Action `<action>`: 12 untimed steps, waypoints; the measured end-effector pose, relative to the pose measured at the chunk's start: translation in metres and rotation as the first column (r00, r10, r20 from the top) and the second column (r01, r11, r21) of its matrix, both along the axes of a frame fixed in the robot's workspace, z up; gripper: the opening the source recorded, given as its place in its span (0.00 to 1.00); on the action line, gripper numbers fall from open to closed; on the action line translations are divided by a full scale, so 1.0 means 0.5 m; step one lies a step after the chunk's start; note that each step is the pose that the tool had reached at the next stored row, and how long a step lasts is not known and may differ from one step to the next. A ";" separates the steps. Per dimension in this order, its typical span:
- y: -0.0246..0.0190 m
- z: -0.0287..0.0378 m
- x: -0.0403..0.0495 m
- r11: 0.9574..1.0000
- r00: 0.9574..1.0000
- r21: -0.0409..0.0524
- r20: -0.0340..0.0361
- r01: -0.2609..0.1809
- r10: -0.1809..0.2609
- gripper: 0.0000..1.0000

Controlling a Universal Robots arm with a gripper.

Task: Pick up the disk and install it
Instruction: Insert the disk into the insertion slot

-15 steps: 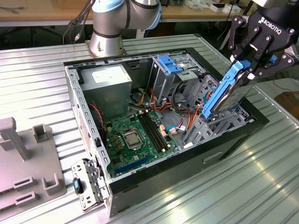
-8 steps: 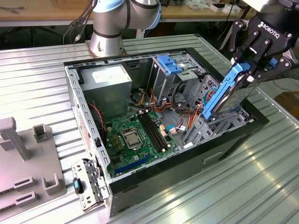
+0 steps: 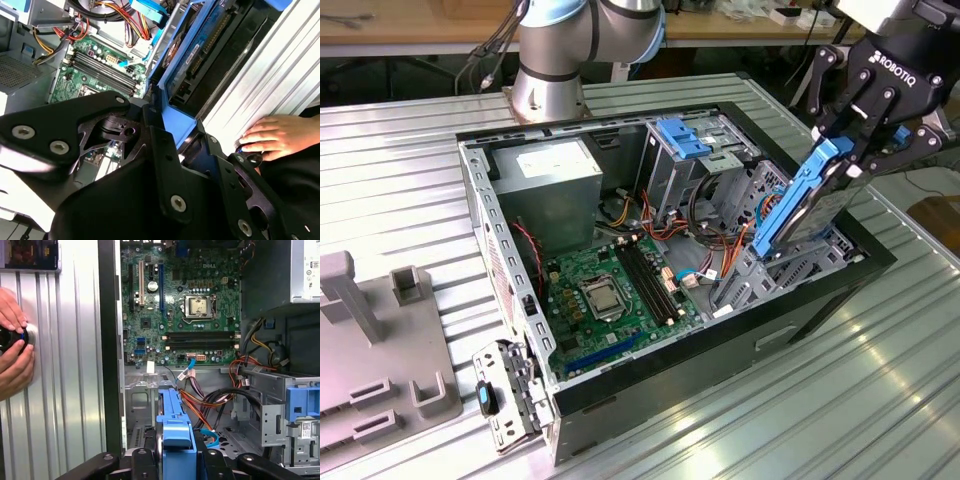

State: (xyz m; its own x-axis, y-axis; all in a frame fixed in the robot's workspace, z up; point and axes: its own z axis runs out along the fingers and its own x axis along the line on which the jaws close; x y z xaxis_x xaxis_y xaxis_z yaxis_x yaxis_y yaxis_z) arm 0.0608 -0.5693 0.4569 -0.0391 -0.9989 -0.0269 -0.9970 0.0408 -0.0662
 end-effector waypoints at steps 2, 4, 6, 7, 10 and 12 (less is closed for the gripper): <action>0.0007 -0.001 0.000 1.000 1.000 0.000 0.000 0.004 -0.004 0.37; 0.0007 -0.001 0.000 1.000 1.000 0.000 0.000 0.005 -0.005 0.37; 0.0008 -0.001 0.000 1.000 1.000 0.000 0.000 0.005 -0.005 0.37; 0.0008 -0.001 0.000 1.000 1.000 0.000 0.000 0.005 -0.005 0.37; 0.0009 -0.005 0.000 1.000 1.000 0.000 0.000 0.002 -0.002 0.37; 0.0009 -0.011 0.000 1.000 1.000 0.000 -0.001 -0.001 0.001 0.37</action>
State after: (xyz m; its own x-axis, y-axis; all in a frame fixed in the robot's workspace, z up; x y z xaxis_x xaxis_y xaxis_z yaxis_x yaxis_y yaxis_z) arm 0.0607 -0.5689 0.4515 -0.0381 -0.9989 -0.0268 -0.9970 0.0398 -0.0657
